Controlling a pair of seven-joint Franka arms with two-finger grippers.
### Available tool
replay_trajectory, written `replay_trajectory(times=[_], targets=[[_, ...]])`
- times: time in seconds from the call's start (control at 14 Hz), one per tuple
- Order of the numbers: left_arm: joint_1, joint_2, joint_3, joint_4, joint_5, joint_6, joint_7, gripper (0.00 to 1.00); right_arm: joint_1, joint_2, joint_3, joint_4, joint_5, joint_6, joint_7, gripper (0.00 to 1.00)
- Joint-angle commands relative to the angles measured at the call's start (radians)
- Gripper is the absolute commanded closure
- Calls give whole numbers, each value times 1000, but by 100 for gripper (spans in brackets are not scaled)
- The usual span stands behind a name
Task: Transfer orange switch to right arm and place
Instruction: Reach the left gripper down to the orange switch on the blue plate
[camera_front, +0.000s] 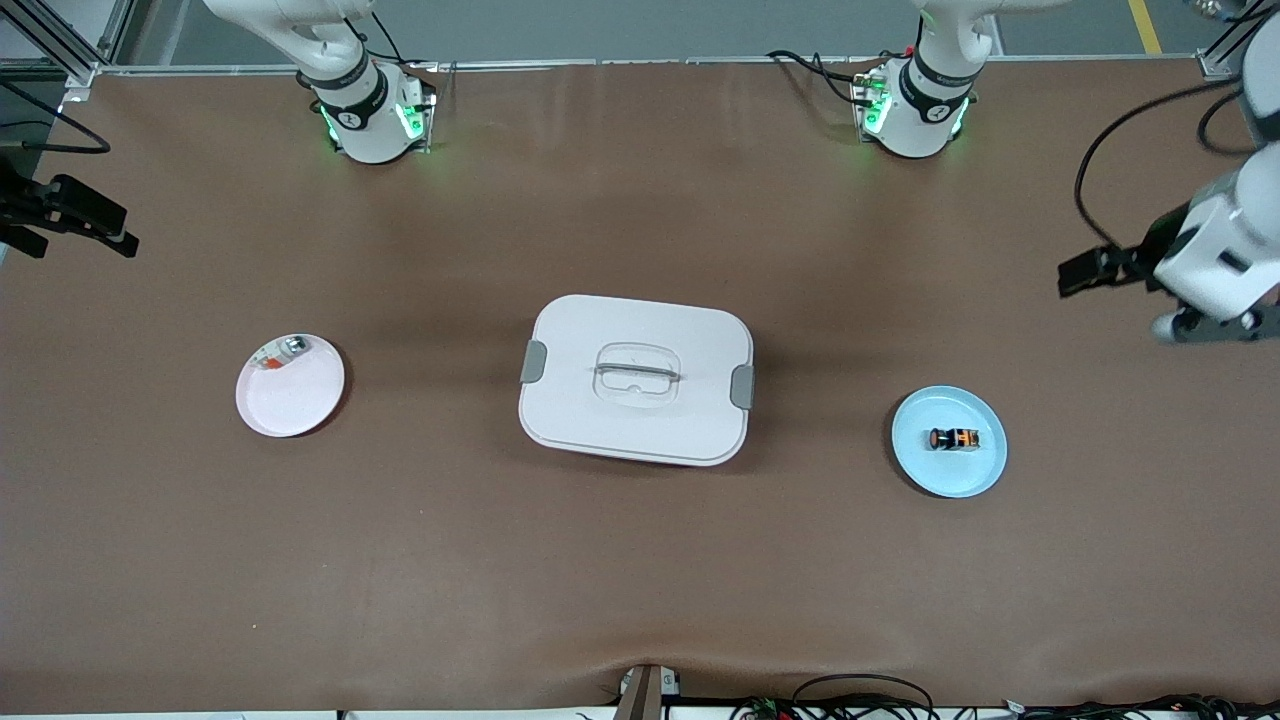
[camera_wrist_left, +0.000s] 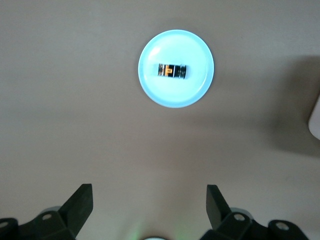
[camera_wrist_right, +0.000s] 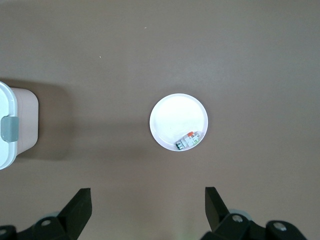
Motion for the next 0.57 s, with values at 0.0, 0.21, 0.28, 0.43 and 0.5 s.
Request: replay_trajectory(times=[0.0, 0.21, 0.28, 0.43, 0.5], targets=[[-1, 40, -3, -73, 17, 130, 12, 0, 7, 2, -1, 14, -12, -12, 1, 0], [-1, 120, -3, -105, 19, 257, 14, 0, 8, 2, -1, 14, -12, -12, 1, 0], [2, 143, -3, -123, 19, 309, 14, 0, 8, 2, -1, 14, -10, -12, 1, 0], [1, 184, -2, -162, 17, 413, 12, 0, 8, 2, -1, 12, -12, -12, 1, 0], [2, 210, -3, -179, 19, 460, 12, 0, 8, 2, -1, 12, -12, -12, 1, 0]])
